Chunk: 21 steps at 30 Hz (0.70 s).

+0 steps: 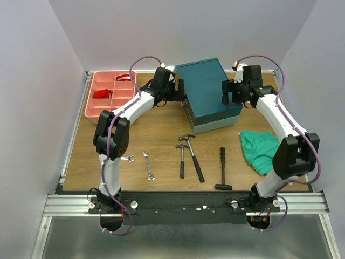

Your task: Sort the tools into containers

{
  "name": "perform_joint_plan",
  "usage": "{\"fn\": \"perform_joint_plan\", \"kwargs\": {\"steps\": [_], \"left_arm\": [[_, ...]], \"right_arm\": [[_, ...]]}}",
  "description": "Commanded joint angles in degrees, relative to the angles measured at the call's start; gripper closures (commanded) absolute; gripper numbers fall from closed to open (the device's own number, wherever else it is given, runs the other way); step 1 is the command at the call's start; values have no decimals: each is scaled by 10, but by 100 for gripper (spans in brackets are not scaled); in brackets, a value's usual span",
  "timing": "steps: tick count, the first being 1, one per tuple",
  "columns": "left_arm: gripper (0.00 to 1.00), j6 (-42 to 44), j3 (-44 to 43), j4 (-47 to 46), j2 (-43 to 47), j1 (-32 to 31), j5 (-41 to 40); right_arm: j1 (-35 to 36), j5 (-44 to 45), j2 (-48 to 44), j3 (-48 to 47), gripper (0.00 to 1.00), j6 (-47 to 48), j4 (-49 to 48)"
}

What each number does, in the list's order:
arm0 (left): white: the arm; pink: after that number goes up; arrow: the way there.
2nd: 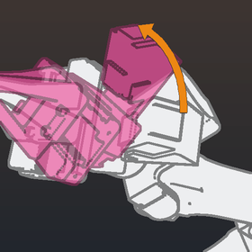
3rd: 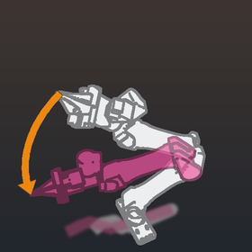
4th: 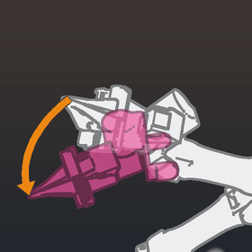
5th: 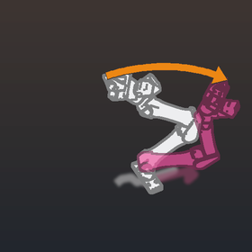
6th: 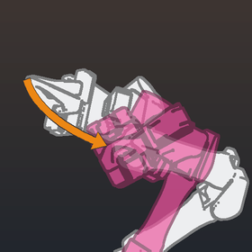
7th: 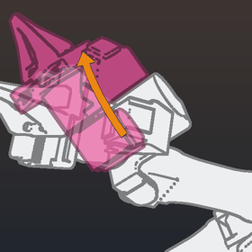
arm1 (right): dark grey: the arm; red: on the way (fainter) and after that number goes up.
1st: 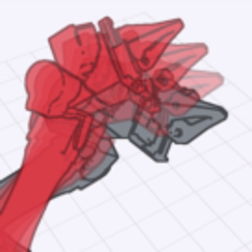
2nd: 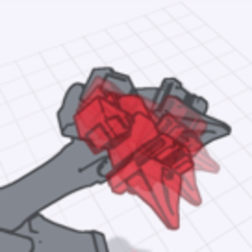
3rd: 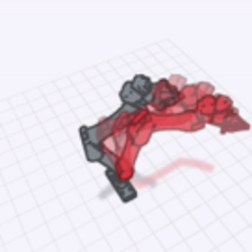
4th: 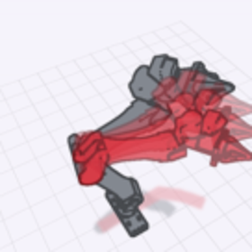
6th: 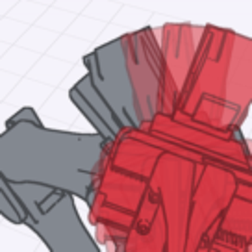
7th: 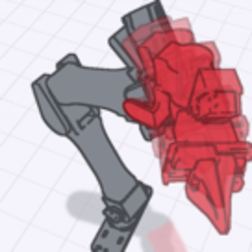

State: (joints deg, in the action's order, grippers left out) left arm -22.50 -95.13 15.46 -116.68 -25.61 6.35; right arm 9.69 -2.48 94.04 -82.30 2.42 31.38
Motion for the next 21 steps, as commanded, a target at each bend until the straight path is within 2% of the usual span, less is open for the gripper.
{"fn": "perform_joint_plan", "kwargs": {"steps": [1, 21], "left_arm": [[1, 15, 6, 24, 23, 6, -129], [1, 111, 202, 39, 205, 37, -172]], "right_arm": [[3, 3, -14, 4, 1, -1, -1], [2, 12, 16, 3, 1, -3, -8]]}}
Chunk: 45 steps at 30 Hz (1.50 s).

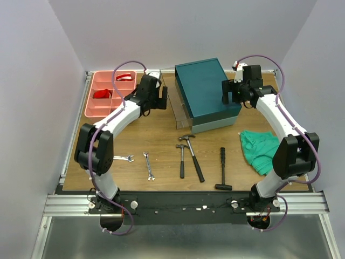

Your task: Sort the tools into containers

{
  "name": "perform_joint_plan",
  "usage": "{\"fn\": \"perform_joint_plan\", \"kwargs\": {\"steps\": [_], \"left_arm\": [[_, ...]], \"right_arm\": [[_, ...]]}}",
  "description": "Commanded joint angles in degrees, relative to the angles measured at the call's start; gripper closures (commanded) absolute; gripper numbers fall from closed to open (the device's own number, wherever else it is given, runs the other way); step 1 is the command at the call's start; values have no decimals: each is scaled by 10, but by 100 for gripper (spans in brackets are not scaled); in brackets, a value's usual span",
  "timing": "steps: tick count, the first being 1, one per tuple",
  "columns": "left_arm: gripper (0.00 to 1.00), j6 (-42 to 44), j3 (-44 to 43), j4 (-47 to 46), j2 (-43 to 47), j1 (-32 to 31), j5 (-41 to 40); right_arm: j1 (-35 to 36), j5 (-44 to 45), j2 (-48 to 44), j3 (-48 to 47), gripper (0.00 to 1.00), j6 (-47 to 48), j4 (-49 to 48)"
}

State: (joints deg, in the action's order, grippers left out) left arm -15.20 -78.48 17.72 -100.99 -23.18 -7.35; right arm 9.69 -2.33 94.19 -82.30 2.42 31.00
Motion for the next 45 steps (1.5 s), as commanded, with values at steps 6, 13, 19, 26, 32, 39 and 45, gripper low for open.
{"fn": "perform_joint_plan", "kwargs": {"steps": [6, 13, 19, 26, 32, 39, 45], "left_arm": [[1, 62, 79, 12, 95, 20, -41], [1, 128, 85, 93, 191, 28, -5], [1, 417, 186, 172, 343, 87, 222], [1, 594, 286, 176, 430, 103, 348], [1, 471, 323, 132, 420, 64, 376], [1, 334, 363, 32, 461, 25, 262], [1, 300, 347, 36, 487, 57, 198]], "right_arm": [[2, 9, 23, -10, 1, -4, -2], [2, 16, -1, -3, 1, 10, -4], [2, 35, -30, 28, 0, 29, -10], [3, 59, -76, 47, 1, 71, -9], [2, -74, -190, 72, 4, 194, 138], [112, -178, -324, 203, 7, 325, 188], [200, -197, -330, 289, 8, 492, 249]]}}
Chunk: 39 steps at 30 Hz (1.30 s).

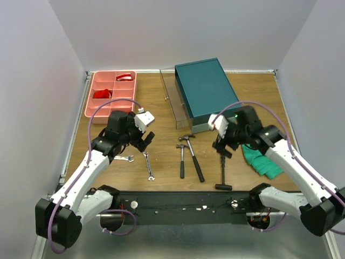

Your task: Sort the tools into containers

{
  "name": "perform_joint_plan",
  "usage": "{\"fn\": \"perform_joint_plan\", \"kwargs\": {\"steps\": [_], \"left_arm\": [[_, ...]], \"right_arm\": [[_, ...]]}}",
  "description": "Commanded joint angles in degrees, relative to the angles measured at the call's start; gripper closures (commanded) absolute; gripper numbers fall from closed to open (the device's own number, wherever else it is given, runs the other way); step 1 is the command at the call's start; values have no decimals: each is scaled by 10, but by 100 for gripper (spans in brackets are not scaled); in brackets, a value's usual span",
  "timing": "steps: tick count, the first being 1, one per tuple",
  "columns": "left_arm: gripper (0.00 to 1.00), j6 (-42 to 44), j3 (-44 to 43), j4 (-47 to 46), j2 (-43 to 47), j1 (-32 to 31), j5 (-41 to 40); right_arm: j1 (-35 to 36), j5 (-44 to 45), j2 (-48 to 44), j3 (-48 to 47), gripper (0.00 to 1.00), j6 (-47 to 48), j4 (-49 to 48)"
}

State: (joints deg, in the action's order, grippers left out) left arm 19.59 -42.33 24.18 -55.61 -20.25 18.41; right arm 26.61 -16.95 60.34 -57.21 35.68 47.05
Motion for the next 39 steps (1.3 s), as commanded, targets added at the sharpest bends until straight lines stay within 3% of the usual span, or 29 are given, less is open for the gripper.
{"fn": "perform_joint_plan", "kwargs": {"steps": [1, 4, 8, 14, 21, 28, 32, 37, 39], "left_arm": [[1, -40, -19, -20, 36, 32, -71], [1, -17, -35, 14, 37, 45, -82], [1, -6, -29, 13, 53, 58, -84], [1, -57, -32, 11, 70, 143, -57], [1, -77, -22, 17, 97, 192, -40], [1, -98, -17, 10, 109, 236, -25], [1, -109, -24, 14, 113, 257, -19], [1, -113, -28, 12, 117, 271, -13], [1, -117, -29, 9, 115, 278, -7]], "right_arm": [[31, -60, 8, 40, 8, 194, 110], [31, -68, -13, 75, 9, 363, 172], [31, -63, -72, 188, 9, 593, 160], [30, -110, -29, 224, 14, 761, 155], [31, -118, 39, 217, 25, 799, 134], [38, -107, 27, 272, 33, 874, 116], [61, -93, 56, 272, 48, 881, 112], [80, -64, 106, 253, 59, 852, 89], [83, -54, 125, 256, 71, 834, 64]]}}
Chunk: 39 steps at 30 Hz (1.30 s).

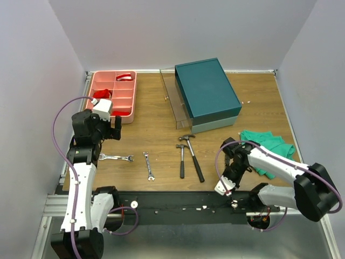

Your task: Sort the tools into containers

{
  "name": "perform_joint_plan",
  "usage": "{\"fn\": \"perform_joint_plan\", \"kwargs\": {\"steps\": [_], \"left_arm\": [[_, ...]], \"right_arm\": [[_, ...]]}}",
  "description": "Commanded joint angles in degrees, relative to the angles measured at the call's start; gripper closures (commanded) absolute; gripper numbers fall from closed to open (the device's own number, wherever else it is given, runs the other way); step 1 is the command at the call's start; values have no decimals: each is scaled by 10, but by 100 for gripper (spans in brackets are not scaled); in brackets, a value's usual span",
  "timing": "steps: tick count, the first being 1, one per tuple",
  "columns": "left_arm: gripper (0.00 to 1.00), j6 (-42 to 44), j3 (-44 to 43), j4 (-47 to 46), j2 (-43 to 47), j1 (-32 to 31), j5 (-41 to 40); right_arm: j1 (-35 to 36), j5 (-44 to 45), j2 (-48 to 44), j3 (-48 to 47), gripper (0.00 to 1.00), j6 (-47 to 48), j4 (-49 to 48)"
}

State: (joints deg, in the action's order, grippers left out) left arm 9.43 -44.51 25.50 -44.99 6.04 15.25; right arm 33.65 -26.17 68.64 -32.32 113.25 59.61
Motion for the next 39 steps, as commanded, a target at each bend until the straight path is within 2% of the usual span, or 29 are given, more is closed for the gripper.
{"fn": "perform_joint_plan", "kwargs": {"steps": [1, 2, 5, 8, 10, 13, 15, 16, 17, 19, 20, 21, 22, 23, 24, 25, 26, 32, 39], "left_arm": [[1, -19, -8, -4, 9, 17, 27], [1, -19, -9, -7, 8, 20, 29], [1, -24, -13, -8, 3, 24, 39], [1, -10, -13, 6, -10, 17, 96], [1, -7, -15, 8, -17, -2, 95], [1, -13, -15, -4, -25, -8, 88], [1, -16, -12, -13, -27, -8, 83], [1, -14, -11, -16, -27, -8, 80], [1, -15, -9, -19, -27, -8, 79], [1, -16, -5, -20, -27, -8, 75], [1, -19, -3, -20, -27, -9, 77], [1, -21, -1, -21, -27, -8, 78], [1, -27, 2, -21, -26, -8, 80], [1, -29, 3, -23, -26, -8, 83], [1, -32, 4, -22, -24, -8, 83], [1, -34, 6, -23, -23, -7, 84], [1, -34, 7, -25, -19, -8, 83], [1, -36, 23, -21, -2, -6, 79], [1, -43, 36, -7, 6, 1, 80]], "right_arm": [[14, 45, 46, 10, 75, 54, -70], [14, 46, 47, 13, 85, 45, -76], [14, 15, 24, -18, 96, 11, -64], [14, -32, -31, -69, 99, -7, 7], [14, -66, -58, -132, 99, -25, 46], [14, -136, -76, -237, 99, -106, 63], [14, -199, -51, -305, 99, -222, 49], [14, -221, -36, -370, 99, -259, 47], [14, -262, -21, -406, 99, -349, 39], [13, -300, 24, -461, 99, -495, -56], [13, -329, 41, -503, 99, -645, -101], [13, -337, 64, -514, 99, -721, -207], [13, -337, 74, -520, 99, -800, -269], [13, -310, 82, -514, 99, -949, -331], [13, -281, 90, -507, 99, -1025, -450], [12, -250, 109, -504, 99, -1082, -490], [12, -178, 121, -507, 99, -1168, -513], [-3, -47, 246, -606, 99, -1284, -529], [-27, 14, 351, -683, 99, -1309, -549]]}}
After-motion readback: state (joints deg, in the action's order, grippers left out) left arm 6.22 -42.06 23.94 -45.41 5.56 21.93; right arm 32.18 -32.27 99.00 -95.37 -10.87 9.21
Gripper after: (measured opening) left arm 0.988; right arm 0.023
